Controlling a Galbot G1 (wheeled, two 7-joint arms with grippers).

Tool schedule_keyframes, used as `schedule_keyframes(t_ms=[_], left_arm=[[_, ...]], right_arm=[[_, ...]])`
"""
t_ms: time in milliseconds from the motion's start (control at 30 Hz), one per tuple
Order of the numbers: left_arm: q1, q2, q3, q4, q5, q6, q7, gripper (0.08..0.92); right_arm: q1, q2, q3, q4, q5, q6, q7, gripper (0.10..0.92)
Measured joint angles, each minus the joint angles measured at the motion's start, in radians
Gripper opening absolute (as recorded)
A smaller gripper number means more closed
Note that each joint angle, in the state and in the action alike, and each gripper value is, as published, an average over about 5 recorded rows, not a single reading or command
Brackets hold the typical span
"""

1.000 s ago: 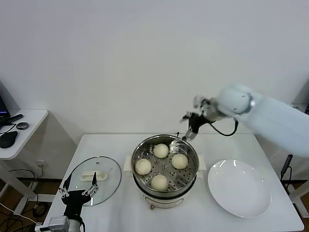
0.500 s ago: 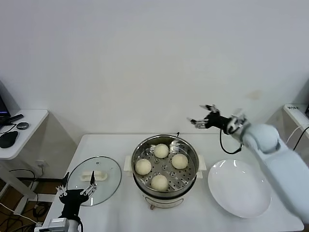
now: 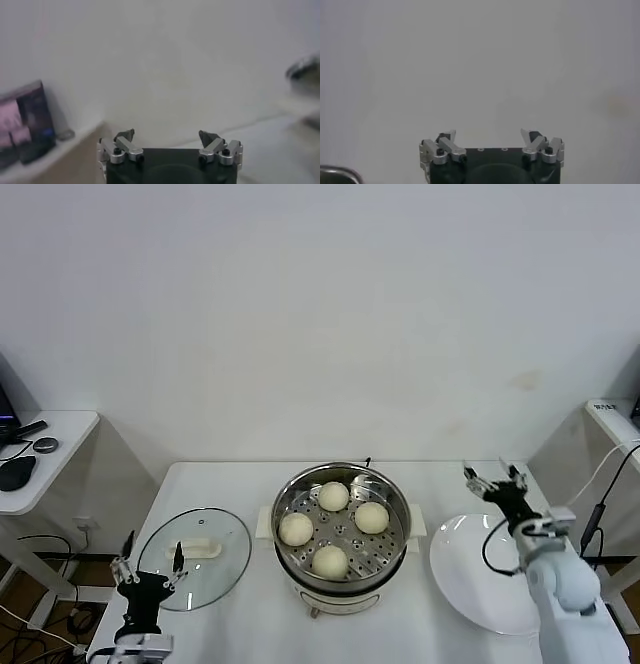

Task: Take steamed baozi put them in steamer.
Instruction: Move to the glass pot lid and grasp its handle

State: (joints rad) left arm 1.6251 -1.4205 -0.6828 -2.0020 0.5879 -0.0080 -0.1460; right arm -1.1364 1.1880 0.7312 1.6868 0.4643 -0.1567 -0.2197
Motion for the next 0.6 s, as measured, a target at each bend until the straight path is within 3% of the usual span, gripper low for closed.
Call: schedule_keyframes(t_ms=[300, 600], left_arm=[[-0.056, 0.117, 0.048, 0.143, 0.499, 0.000, 0.008, 0.823], [-0.113, 0.157, 0.073, 0.266, 0.682, 0.028, -0.034, 0.823]], right_arm=[[-0.097, 0.086, 0.067, 0.023, -0.039, 0.021, 0.023, 0.823], [-0.153, 0.125, 0.104, 0.033, -0.064, 0.035, 0.037, 0.823]])
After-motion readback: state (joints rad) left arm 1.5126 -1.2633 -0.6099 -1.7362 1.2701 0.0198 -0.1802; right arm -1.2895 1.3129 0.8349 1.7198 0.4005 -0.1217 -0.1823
